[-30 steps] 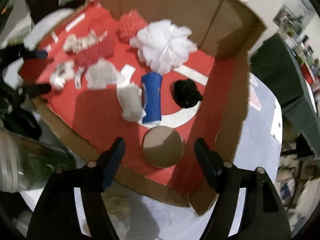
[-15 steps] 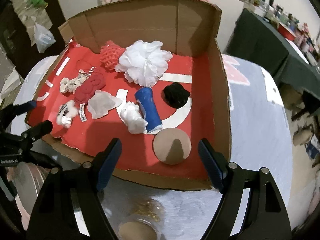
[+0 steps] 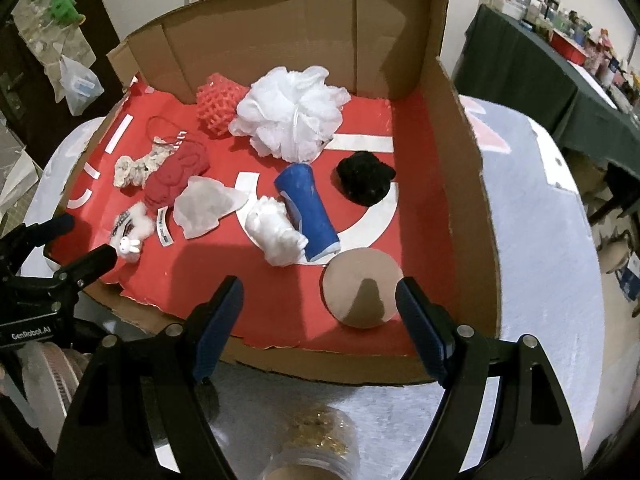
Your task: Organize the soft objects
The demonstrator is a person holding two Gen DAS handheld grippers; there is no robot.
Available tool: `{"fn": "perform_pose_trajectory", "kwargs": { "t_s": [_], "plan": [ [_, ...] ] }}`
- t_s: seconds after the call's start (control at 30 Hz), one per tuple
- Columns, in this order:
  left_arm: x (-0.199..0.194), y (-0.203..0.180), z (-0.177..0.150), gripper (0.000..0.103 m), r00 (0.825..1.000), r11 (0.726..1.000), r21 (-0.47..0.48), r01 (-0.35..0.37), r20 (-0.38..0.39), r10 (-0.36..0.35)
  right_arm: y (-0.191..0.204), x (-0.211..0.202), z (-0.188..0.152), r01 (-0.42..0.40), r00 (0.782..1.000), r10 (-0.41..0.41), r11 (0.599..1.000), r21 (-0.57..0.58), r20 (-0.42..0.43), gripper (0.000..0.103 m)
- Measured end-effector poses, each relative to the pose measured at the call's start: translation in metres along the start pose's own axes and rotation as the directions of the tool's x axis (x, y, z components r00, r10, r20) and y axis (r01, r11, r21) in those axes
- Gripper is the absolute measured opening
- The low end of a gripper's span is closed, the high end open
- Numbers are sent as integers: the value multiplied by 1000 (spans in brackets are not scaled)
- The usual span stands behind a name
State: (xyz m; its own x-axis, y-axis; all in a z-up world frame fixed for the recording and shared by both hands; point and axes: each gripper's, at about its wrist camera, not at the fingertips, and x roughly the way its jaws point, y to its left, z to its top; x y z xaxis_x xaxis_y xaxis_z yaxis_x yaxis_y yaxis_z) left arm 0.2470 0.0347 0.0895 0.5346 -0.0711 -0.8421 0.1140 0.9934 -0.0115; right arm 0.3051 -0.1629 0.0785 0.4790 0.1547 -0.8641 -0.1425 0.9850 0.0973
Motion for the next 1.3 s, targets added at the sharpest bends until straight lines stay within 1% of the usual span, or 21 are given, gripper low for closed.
{"fn": "perform_pose_trajectory", "kwargs": {
  "t_s": [0.1, 0.2, 0.27, 0.7, 1.3],
  "plan": [
    [1, 1, 0, 98, 1000, 1000, -2, -8, 0, 8, 0, 4, -2, 14, 1000, -14, 1000, -1, -1, 78],
    [3, 3, 0, 98, 1000, 1000, -12, -12, -4, 12, -1, 3, -3, 10, 1000, -10, 1000, 2, 9, 78],
    [4, 4, 0, 98, 1000, 1000, -14, -10, -13, 10, -1, 3, -3, 14, 1000, -14, 1000, -4, 9, 78],
    [4, 4, -2, 98, 1000, 1000, -21, -5, -11, 4, -1, 2, -4, 22, 1000, -22, 1000, -5, 13, 78],
    [2, 4, -2, 98, 1000, 1000, -17, -9, 13, 9, -3, 1, -4, 25, 999, -25, 1000, -3, 26, 78]
  ]
}}
